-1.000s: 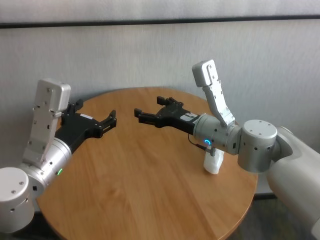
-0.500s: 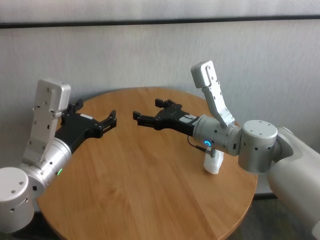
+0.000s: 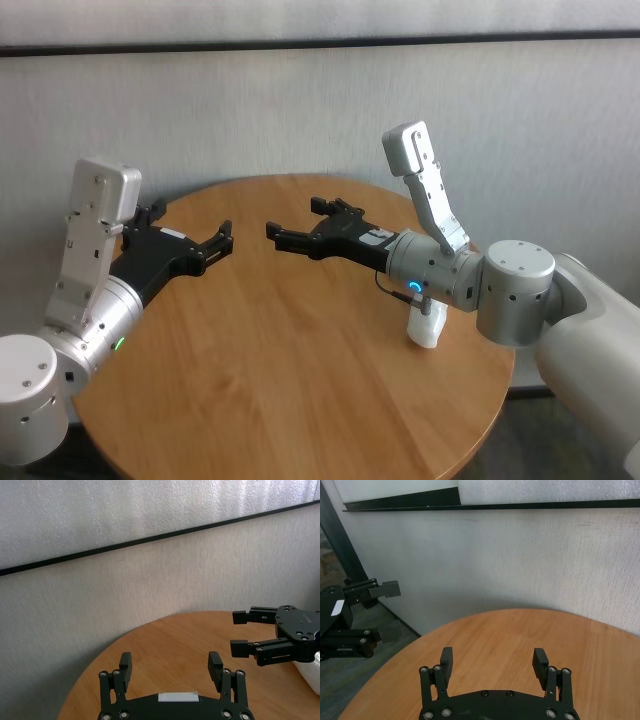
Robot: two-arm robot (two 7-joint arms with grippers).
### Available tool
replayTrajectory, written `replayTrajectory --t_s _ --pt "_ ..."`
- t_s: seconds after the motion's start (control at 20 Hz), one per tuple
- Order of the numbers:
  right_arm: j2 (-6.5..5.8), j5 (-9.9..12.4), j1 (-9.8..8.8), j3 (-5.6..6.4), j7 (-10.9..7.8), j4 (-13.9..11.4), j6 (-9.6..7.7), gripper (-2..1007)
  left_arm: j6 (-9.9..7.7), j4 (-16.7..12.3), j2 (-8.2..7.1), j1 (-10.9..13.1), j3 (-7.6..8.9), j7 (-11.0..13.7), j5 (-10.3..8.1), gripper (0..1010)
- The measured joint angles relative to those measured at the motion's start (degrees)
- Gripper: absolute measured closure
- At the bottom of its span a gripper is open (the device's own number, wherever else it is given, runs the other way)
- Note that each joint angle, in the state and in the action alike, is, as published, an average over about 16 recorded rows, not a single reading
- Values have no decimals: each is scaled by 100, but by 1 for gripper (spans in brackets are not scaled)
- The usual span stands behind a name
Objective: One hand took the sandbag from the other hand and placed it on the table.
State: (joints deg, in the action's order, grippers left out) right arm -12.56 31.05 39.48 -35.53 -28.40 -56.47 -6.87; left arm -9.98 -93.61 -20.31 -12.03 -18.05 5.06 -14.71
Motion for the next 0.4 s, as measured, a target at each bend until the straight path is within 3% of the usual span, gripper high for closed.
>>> replayTrajectory --t_s 0.4 --pt "-1 2 1 -2 4 1 5 4 0 0 0 0 0 0 0 9"
